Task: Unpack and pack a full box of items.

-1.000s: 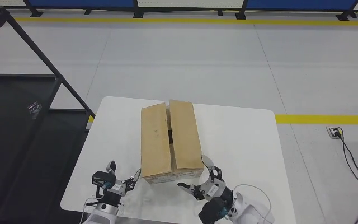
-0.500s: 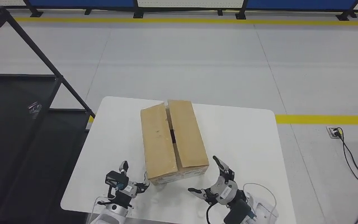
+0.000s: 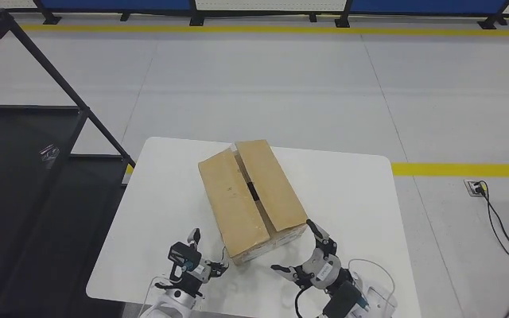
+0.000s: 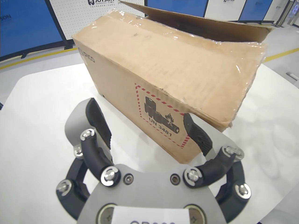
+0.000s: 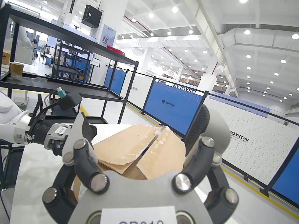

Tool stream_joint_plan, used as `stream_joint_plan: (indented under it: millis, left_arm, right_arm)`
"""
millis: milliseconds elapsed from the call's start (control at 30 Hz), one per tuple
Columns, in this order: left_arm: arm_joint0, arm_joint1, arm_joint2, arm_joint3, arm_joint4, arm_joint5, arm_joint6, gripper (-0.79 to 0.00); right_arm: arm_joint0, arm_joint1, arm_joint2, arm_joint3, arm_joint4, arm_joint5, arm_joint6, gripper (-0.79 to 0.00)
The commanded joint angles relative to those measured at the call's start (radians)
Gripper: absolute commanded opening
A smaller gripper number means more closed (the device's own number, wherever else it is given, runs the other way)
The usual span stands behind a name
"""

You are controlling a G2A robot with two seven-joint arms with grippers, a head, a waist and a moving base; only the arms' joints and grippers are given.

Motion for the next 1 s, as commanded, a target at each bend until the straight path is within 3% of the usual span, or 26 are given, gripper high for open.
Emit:
stream_joint_plan:
  millis: [0,367,967]
  left_arm:
    - [0.005,0.002,-0.013,0.003,-0.009,-0.004,-0.003,0.000]
    - [0.032,0.018,-0.070,-0.003,-0.017,-0.118,-0.011,0.000]
    - [-0.030,0.011,0.020,0.011,0.014,-0.132,-0.034,0.000]
  right_arm:
    - [0.004,0.000,-0.004,0.005,0.004,0.003,0.000,0.000]
    - [0.023,0.001,-0.019,0.029,0.020,0.011,0.002,0.000]
    - [-0.012,0.012,-0.003,0.023,0.034,0.034,-0.021,0.000]
